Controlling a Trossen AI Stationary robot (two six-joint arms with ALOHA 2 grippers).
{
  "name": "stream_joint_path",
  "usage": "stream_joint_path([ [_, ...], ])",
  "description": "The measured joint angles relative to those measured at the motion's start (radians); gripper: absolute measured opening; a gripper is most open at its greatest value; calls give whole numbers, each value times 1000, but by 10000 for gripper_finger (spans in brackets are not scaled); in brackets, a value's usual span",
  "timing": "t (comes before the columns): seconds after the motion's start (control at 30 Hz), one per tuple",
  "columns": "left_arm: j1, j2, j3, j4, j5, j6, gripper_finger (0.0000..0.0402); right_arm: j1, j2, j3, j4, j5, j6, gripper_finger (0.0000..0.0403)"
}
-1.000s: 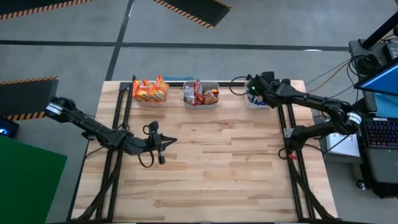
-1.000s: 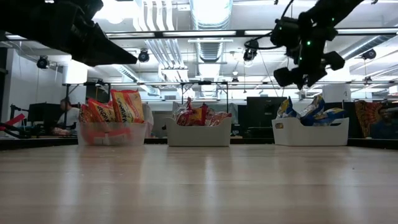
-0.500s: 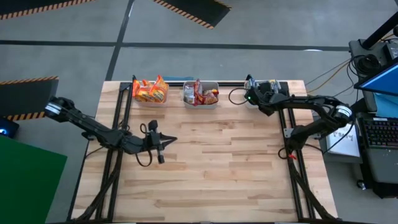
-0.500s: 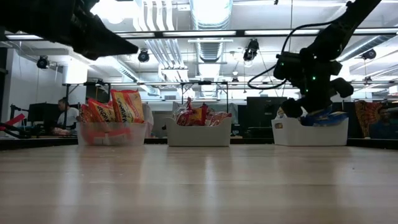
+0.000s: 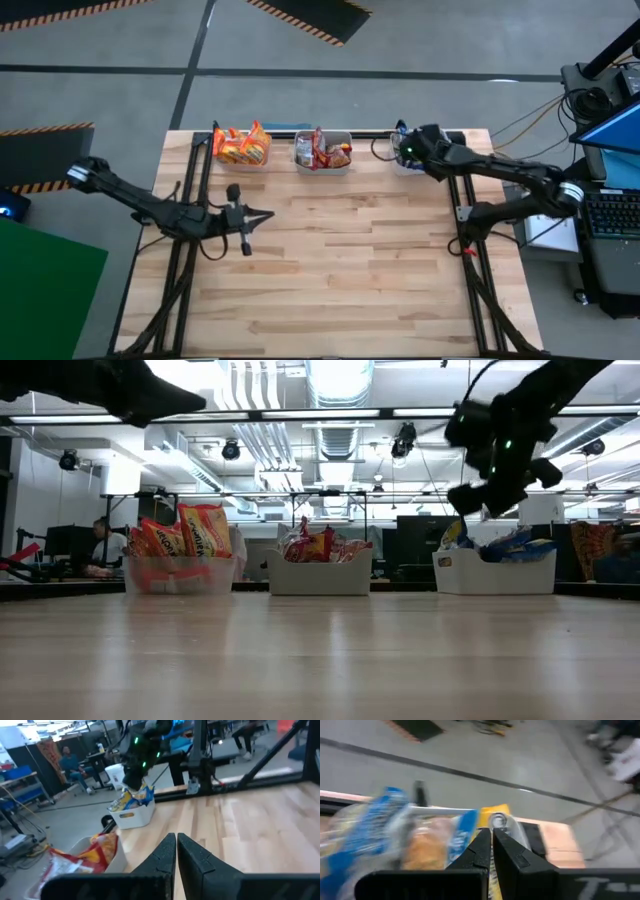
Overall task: Sort Maruchan noodles
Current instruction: Return to home position
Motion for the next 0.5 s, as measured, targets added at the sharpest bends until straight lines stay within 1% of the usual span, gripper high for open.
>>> stream_joint_path([
  [0.1, 11, -71, 0, -107, 1, 22, 0, 43, -90, -12, 7, -88, -8, 9],
  [0.2, 24, -154, 0, -207, 0, 13, 0, 115, -166, -52, 43, -157, -35, 9],
  [0.27, 32, -209, -6, -251, 0, 10, 0, 179, -209, -102, 115, -180, -76, 9],
  [0.33, 40, -264, -24, -264, 1, 10, 0, 235, -251, -163, 229, -223, -133, 9],
  [0.4, 46, -320, -47, -263, 1, 12, 0, 273, -290, -236, 352, -315, -189, 9],
  [0.5, 49, -405, -84, -263, 1, 6, 0, 305, -355, -347, 537, -509, -262, 9],
])
